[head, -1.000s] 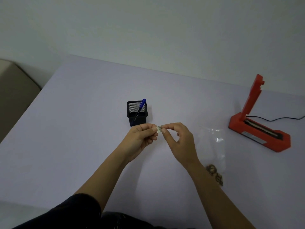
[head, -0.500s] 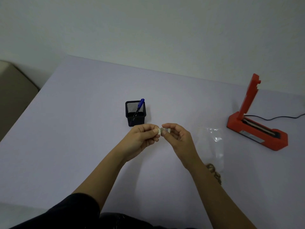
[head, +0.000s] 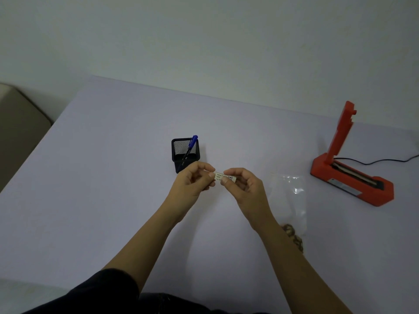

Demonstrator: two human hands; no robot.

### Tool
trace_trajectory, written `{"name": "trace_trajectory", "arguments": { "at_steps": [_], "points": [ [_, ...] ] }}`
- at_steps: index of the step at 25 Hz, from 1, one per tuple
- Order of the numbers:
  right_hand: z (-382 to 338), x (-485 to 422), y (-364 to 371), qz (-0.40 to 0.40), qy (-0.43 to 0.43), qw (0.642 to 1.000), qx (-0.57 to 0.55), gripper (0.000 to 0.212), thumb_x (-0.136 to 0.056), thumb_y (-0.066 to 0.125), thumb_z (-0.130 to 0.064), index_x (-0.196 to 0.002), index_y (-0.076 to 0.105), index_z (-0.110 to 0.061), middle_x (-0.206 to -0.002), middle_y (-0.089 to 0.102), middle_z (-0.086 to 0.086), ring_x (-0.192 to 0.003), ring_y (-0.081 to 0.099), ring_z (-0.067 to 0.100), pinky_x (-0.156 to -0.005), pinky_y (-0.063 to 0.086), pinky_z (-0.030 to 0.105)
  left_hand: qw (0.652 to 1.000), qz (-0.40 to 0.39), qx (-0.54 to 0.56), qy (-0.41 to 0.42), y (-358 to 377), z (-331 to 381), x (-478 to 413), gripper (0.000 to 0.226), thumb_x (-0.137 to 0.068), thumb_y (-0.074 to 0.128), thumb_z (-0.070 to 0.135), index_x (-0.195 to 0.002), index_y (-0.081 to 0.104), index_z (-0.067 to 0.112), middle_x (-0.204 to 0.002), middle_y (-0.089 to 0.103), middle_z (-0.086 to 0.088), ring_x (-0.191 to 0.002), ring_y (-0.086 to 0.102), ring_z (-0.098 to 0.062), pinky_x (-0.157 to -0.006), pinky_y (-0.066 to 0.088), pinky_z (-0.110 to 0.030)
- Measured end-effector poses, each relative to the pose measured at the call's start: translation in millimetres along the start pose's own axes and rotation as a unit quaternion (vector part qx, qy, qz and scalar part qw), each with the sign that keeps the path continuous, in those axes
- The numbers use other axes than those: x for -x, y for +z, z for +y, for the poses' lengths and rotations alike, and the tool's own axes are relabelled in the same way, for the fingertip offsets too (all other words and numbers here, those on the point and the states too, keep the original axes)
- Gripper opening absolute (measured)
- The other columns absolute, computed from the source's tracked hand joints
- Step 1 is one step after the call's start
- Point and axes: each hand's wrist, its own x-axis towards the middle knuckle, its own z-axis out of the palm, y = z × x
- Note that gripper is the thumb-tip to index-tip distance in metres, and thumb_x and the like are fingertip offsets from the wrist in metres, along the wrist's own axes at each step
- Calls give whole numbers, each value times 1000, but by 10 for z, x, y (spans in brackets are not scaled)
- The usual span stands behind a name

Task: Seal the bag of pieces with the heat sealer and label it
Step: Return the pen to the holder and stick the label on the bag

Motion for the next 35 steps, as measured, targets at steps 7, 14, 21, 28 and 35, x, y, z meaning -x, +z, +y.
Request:
{"name": "trace_trajectory", "arguments": {
  "at_steps": [7,14,21,28,35],
  "points": [
    [-9,-23,7,12,2,1000,-6,11,-85,65,-10,-87,65,-20,-82,70,6,-75,62,20,-70,53,28,995,36,-66,59,19,-11,19,11,-86,64,14,-93,68,22,-85,69,-1,-79,63,-12,-76,54,-20],
    [-14,-12,25,11,2,999,-32,13,-86,64,-6,-91,63,-18,-88,71,2,-84,69,16,-76,55,21,971,97,-168,138,59,-62,24,15,-85,67,17,-95,66,28,-85,66,13,-81,61,-2,-73,51,-12],
    [-12,13,49,16,-1,998,-56,13,-85,64,-6,-94,63,-15,-91,71,4,-87,70,16,-78,55,22,942,141,-214,217,100,-116,40,17,-84,67,16,-101,72,16,-87,68,8,-85,61,-5,-71,47,-7],
    [-42,18,67,25,-3,998,-65,16,-86,63,-4,-96,62,-15,-93,71,3,-87,69,12,-77,54,20,954,152,-165,199,154,-64,71,17,-83,69,15,-98,69,24,-85,67,14,-83,63,-4,-72,50,-10],
    [-71,18,77,26,3,998,-60,20,-87,62,-5,-100,59,-20,-92,71,-1,-83,68,9,-73,54,18,956,157,-167,182,186,-43,86,18,-83,68,15,-101,68,16,-83,65,14,-81,61,3,-71,48,-7]
  ]
}}
